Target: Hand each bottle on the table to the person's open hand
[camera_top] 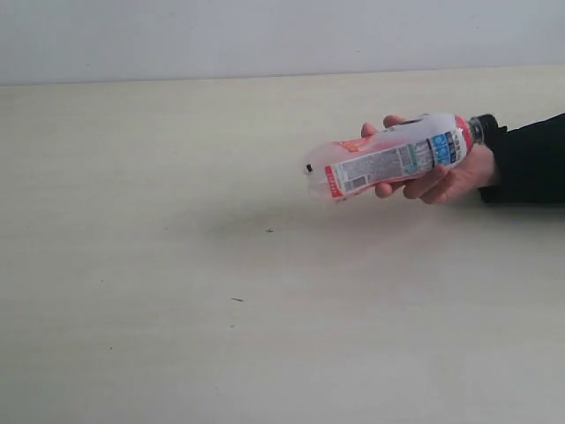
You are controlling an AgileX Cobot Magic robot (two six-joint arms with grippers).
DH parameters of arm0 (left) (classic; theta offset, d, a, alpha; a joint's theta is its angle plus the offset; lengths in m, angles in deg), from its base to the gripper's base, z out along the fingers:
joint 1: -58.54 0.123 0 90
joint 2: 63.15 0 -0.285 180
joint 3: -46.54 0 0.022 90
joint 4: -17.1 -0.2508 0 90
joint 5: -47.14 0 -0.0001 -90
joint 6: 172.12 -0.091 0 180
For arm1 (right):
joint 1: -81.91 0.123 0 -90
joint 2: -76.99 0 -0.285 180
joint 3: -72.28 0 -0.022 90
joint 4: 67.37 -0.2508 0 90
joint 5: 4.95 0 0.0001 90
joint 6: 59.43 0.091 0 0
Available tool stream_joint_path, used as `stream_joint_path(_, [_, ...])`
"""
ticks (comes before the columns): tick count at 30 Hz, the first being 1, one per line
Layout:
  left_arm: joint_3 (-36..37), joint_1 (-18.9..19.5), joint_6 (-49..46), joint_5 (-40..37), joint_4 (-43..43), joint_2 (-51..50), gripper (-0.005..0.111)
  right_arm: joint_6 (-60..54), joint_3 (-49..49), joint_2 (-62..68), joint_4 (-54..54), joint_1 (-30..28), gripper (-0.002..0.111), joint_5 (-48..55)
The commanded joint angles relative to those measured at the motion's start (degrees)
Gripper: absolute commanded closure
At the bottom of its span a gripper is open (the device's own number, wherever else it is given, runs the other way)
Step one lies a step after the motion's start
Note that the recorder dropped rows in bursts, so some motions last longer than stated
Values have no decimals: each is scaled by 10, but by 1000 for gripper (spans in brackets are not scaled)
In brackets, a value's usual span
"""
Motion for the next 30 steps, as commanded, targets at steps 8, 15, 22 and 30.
stream_joint_path(8, [2,-3,2,2,2,3,104,29,-3,-30,-35,0,108,5])
stream_joint_path(15, [2,-3,2,2,2,3,104,29,-3,-30,-35,0,108,5])
stream_joint_path(22, [2,-3,2,2,2,3,104,29,-3,-30,-35,0,108,5])
stream_joint_path(30, [2,-3,2,2,2,3,104,29,-3,-55,-36,-46,108,5])
